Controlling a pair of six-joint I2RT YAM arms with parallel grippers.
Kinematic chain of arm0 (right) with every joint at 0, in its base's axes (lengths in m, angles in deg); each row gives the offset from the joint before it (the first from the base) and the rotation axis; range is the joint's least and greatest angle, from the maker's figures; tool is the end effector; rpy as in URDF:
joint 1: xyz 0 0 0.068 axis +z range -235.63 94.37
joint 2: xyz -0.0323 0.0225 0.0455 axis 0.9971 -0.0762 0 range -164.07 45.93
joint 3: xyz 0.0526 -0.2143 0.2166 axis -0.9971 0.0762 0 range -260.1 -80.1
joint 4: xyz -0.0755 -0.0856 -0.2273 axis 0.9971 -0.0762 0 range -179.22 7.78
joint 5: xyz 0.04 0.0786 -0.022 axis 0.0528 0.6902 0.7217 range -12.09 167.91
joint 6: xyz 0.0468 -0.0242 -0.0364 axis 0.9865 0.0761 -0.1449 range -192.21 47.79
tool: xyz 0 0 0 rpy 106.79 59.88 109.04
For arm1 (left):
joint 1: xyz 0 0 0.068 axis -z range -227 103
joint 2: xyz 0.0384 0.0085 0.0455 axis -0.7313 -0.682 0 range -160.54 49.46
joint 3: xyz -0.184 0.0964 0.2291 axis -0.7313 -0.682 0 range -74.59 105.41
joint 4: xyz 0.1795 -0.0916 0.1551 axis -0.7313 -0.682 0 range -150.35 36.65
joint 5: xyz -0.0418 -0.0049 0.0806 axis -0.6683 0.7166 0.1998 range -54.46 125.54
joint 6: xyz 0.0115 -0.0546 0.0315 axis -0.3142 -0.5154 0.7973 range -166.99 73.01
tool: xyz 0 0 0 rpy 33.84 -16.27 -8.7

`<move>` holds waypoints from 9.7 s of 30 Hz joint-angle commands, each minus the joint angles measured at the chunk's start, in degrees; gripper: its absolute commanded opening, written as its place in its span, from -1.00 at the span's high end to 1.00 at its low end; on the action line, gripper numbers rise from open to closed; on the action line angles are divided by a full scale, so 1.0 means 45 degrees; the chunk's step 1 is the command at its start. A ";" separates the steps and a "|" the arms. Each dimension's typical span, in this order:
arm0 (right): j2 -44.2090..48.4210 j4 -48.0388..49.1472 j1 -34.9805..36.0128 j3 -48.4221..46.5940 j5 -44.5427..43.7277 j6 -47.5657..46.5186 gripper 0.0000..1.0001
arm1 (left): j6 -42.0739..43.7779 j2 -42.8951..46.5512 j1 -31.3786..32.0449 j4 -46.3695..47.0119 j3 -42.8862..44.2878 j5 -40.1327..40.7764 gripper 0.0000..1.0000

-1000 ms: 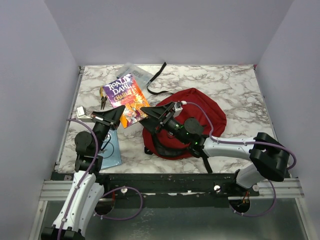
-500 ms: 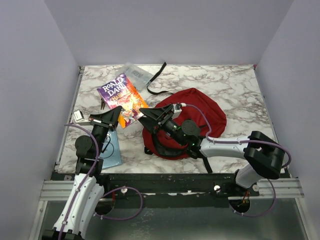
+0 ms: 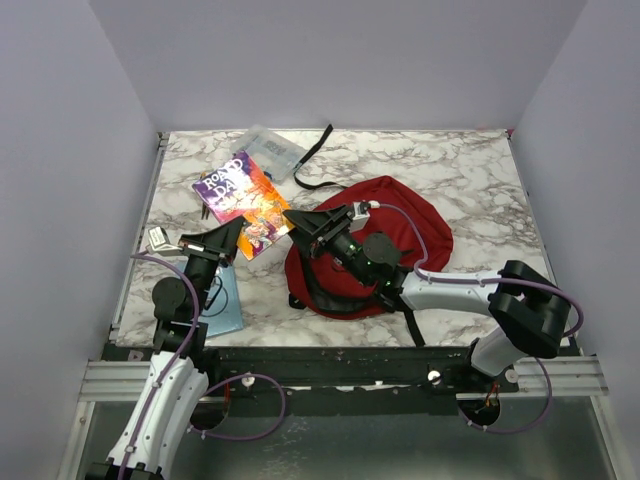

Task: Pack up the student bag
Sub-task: Pick up the book from the center of the board, then place the book in the student bag.

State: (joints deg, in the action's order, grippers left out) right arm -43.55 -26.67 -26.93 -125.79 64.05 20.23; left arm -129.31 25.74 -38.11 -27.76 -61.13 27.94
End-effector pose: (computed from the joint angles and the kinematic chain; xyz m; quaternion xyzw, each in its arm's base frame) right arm 0.1919 0.2927 0.3189 0.2714 0.5722 0.7269 0.2656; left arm 0.1047 -0.0230 0.2841 -0.3197 0.5166 -0.5949 0.5263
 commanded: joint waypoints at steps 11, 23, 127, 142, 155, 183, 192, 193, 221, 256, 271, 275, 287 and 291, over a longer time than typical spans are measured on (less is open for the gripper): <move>-0.0239 0.0122 -0.0629 -0.1266 -0.0711 -0.1708 0.99 | 0.0641 -0.0194 0.0994 0.0282 -0.0392 0.0301 1.00; 0.0758 -0.2471 -0.6412 -0.1070 0.9438 -0.5426 0.99 | 0.4394 0.0769 0.0941 -0.4057 0.0260 -0.1301 -0.67; -0.3436 -2.0167 0.2688 -0.7457 -0.8345 -1.4854 0.65 | 1.0904 0.0127 0.0037 -1.5900 0.7876 -0.0333 1.00; -0.0057 -1.7658 -0.0097 -0.5419 0.0802 -1.4965 0.99 | 1.0028 -0.0287 0.0040 -1.4944 0.6956 -0.2626 1.00; 0.0711 -1.6749 -0.2128 -0.4693 0.4793 -1.4450 0.99 | 0.8734 -0.0596 0.0037 -1.3244 0.5377 -0.5092 1.00; 0.1678 -1.6202 -0.2838 -0.4882 0.5462 -1.4163 0.99 | 0.2014 -0.3701 0.2105 -0.3549 0.1300 -0.5656 1.00; 0.1776 -1.6122 -0.2848 -0.5003 0.5524 -1.4138 0.99 | -0.0191 -0.7809 0.5574 -0.0456 0.1657 -0.1935 1.00; 0.1830 -1.6054 -0.2848 -0.4921 0.5550 -1.4092 0.99 | -0.0275 -0.8181 0.5837 -0.0170 0.1860 -0.1429 1.00; 0.3157 -1.6293 -0.3237 -0.3578 0.4073 -1.4543 0.99 | 0.0274 -1.4501 0.7630 0.3623 0.3291 0.0708 0.00; 0.3068 -1.5804 -0.3415 -0.2974 0.4428 -1.4422 0.99 | 0.1840 -1.3763 0.7072 -0.1212 0.5423 -0.0432 1.00; 0.2792 -1.5620 -0.3529 -0.3267 0.5015 -1.4196 0.99 | -0.0276 -1.5211 0.7456 0.0381 0.6136 0.0386 0.96; 0.2986 -1.5468 -0.3624 -0.2928 0.4923 -1.4188 0.99 | 0.0697 -1.5152 0.7630 0.0429 0.5947 0.0042 0.26; 0.3148 -1.5771 -0.4099 -0.2507 0.4642 -1.4605 0.99 | 0.4309 -1.1907 0.6609 -0.2592 0.4754 -0.1926 -0.53; 0.3358 -1.5660 -0.4140 -0.2252 0.4872 -1.4562 0.99 | 0.5208 -1.0892 0.5869 -0.2862 0.4001 -0.2463 -0.53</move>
State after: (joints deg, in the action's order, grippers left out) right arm -30.26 -97.73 -45.16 -137.49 84.39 -44.73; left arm -112.50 -28.03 -8.48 -37.36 -39.54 22.19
